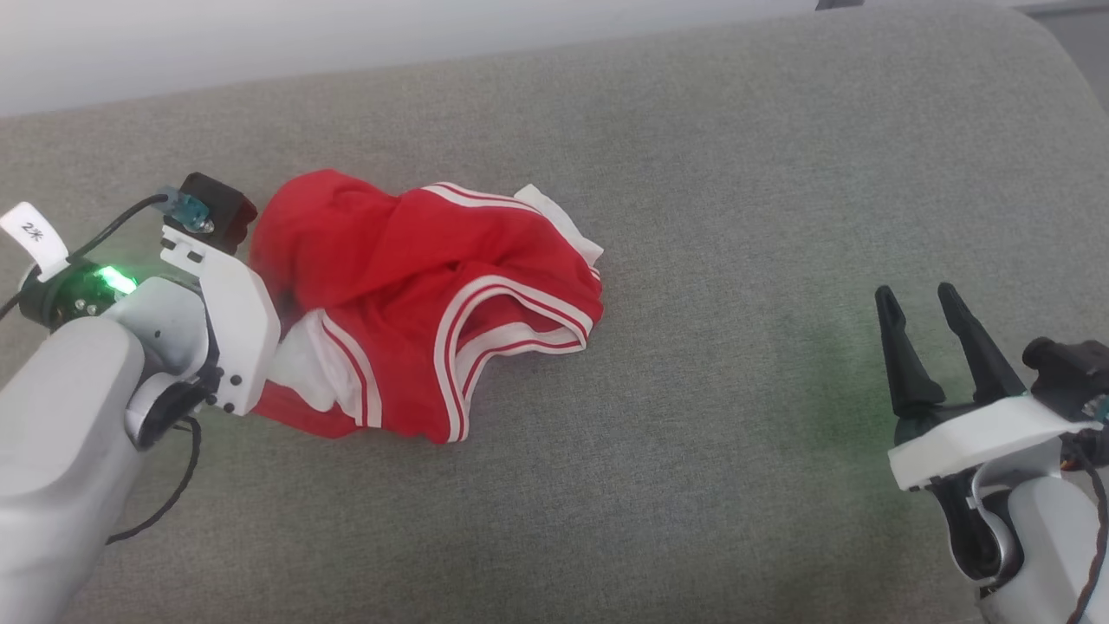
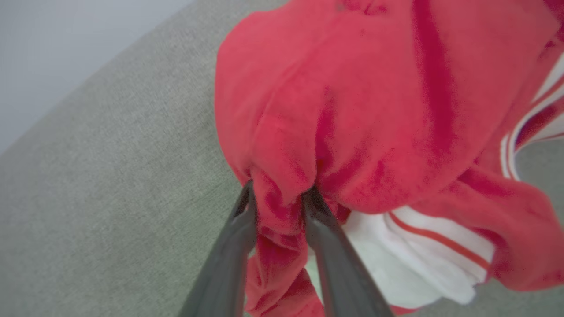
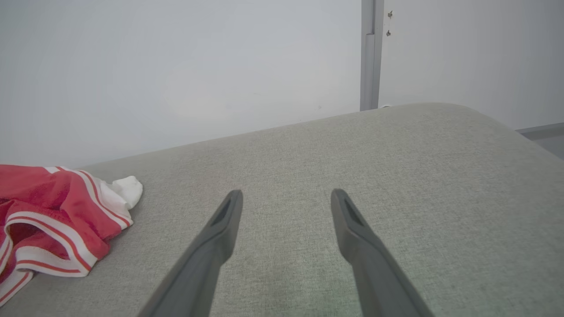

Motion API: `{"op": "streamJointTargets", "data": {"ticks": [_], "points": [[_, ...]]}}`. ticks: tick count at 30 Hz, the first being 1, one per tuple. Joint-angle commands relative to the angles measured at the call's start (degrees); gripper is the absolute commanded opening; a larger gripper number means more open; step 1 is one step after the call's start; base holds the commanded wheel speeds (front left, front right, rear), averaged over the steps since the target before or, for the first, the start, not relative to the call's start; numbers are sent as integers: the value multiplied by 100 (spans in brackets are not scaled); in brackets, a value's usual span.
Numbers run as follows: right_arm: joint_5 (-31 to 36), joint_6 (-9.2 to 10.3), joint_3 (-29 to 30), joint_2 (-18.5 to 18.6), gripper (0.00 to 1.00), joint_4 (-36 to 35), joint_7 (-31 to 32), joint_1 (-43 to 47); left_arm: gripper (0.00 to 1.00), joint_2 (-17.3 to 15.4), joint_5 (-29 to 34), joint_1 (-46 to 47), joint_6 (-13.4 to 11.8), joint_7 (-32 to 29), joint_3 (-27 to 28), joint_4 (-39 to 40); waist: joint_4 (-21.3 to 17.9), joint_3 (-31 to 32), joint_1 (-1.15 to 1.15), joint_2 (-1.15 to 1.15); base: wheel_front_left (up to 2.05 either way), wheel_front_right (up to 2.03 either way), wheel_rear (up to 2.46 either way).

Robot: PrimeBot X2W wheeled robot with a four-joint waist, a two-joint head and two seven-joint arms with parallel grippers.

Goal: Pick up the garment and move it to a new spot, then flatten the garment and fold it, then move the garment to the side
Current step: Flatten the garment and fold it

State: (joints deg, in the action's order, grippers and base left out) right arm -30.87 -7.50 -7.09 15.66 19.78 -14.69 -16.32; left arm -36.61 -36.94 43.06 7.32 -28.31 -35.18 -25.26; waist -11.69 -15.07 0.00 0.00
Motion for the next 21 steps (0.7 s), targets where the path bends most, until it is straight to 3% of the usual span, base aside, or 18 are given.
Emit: {"op": "streamJointTargets", "data": {"ticks": [1, 9, 21], "points": [[-39, 2, -21, -34, 100, 3, -34, -75, 100, 45, -100, 131, 10, 73, -74, -187, -15, -40, 0, 0, 0, 0, 0], [-52, 2, 18, -6, 100, 20, -45, -95, 100, -48, -403, 429, 12, -13, -356, -349, 48, -38, 0, 0, 0, 0, 0], [22, 2, 183, -15, 100, -54, -53, 26, 100, -348, -814, 606, -39, -899, -692, 644, 230, 74, 0, 0, 0, 0, 0]]}}
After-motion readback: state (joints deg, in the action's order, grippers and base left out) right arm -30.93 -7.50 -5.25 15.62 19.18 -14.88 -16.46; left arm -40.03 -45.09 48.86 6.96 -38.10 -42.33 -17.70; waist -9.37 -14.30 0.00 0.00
